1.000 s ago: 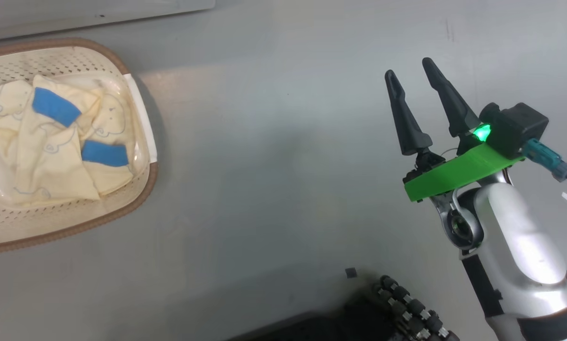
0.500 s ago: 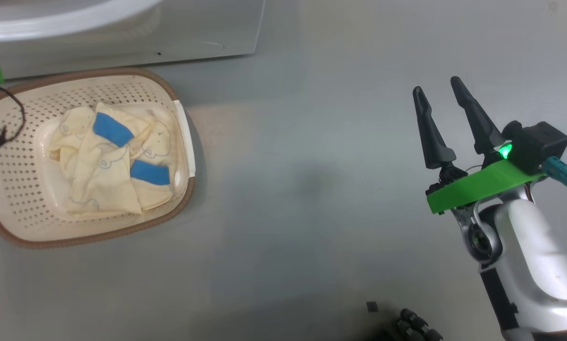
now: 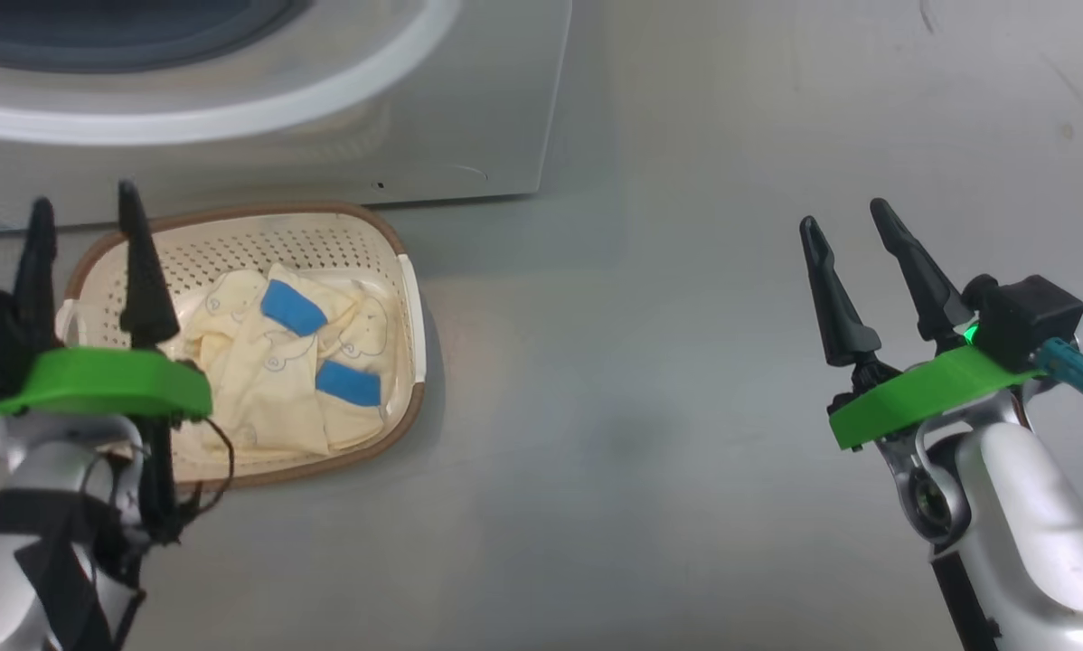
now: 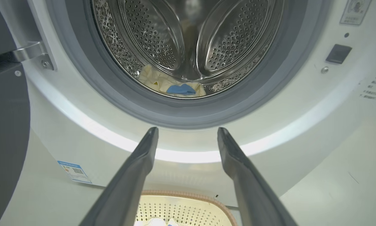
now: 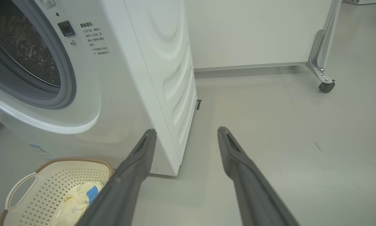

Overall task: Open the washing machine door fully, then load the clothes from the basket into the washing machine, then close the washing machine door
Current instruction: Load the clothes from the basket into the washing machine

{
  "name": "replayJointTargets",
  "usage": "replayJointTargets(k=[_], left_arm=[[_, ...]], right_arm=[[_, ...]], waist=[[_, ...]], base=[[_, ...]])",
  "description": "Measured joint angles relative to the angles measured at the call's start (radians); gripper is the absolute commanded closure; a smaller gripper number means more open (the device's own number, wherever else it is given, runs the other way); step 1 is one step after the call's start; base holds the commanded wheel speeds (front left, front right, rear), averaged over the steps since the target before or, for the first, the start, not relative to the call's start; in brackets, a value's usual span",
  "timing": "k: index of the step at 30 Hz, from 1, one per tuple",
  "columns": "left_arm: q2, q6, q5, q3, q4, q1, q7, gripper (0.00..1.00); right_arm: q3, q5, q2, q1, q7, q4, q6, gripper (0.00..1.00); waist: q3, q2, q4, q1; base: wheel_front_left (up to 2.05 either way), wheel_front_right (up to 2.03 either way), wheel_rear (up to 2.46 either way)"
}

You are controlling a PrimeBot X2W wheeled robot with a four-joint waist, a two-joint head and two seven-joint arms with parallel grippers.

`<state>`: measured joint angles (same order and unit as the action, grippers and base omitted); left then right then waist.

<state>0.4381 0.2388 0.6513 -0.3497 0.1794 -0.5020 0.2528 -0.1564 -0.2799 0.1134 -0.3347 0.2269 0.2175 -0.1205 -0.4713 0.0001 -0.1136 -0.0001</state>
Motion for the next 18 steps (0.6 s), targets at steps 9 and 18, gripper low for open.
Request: replayJointTargets(k=[9,18], left_arm=[[-0.055,0.004,-0.035,0.023,-0.057,0.216,0.002,0.00],[-0.102,0.006,-0.078,0.034,-0.038,0.342,0.002,0.00]], right_arm=[[0.030,0.009,0.004,0.088,-0.036,-0.013,0.000,0.00],[0.058,0.018,0.003,0.196,-0.083,-0.046,0.000,0.00]], waist=[[0.117,0.0000,0.034,0.0000],[0.232,-0.0001,0.071,0.0000]], base=[[0.00,0.00,0.00],[0.00,0.00,0.00]])
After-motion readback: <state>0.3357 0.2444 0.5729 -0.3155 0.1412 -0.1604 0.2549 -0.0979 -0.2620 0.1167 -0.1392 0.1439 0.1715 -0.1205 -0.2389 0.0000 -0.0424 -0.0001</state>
